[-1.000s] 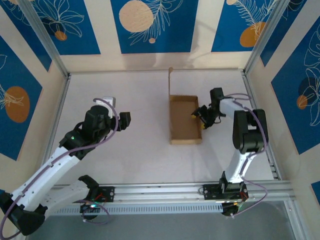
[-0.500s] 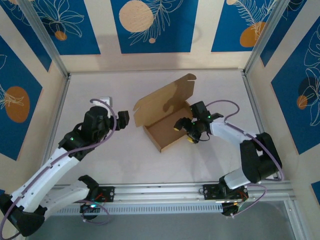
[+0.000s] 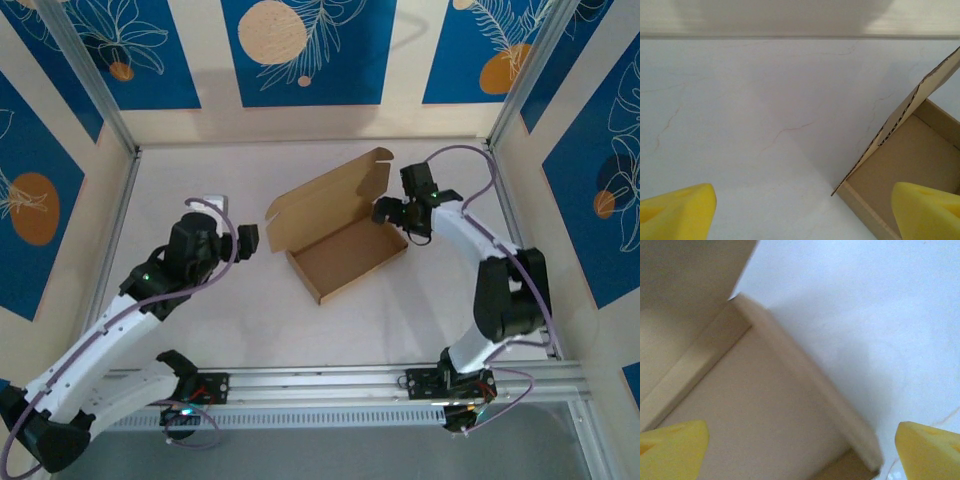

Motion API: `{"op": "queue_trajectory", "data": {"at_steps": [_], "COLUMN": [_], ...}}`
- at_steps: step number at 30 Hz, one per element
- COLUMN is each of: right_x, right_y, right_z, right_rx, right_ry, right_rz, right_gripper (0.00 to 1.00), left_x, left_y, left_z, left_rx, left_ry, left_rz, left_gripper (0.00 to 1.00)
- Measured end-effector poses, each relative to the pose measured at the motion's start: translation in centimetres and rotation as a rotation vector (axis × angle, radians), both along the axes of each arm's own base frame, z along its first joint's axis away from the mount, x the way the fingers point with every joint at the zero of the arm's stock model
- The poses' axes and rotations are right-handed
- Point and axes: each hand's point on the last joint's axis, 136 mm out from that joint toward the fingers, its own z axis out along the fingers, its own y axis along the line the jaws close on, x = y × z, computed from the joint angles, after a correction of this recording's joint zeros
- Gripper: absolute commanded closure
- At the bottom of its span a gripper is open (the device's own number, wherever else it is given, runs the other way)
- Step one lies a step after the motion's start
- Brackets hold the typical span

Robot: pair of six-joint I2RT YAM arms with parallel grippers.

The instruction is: Fold the paper box

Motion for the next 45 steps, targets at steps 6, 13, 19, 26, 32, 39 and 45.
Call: {"op": "queue_trajectory", "data": {"at_steps": [6,13,19,26,32,39,45], "right_x": [1.0,-0.3,-4.4,-5.5,-6.0,-4.9,-2.6], "right_y": [-1.3,0.6,1.0,1.2,0.1,-1.5,-2.4], "right_z": [-4.9,-6.3,-7.7,-6.4,-1.7,6.3,9.2], "right_rx": [0.095,0.238,0.297,0.308,0.251,0.203,0.033], "right_ry": [0.127,0.154,0.223,0.186,0.068,-0.140,-0.311], "right_rz": [-0.018,-0.057,-0.155,-0.161,-0.128,-0.069,0.057], "right_gripper": [0.26,0.43,0.48,0.27,0.22,0.19,0.14], "left_x": [-0.4,-0.4,-0.4,0.2,1.3,4.0,10.0], "left_y": [0.2,0.1,0.2,0.5,-0.1,-1.7,-1.0], "left_z": [0.1,0.3,0.3,-0.3,-0.4,1.4,0.1], "left_rx": [-0.016,-0.025,-0.024,-0.013,-0.005,0.011,0.051], "left_ry": [-0.029,-0.041,-0.044,-0.033,-0.006,-0.040,-0.083], "left_rz": [-0.009,-0.011,-0.007,0.014,0.019,-0.005,0.027], "left_gripper": [0.13,0.14,0.14,0.13,0.13,0.13,0.14]}}
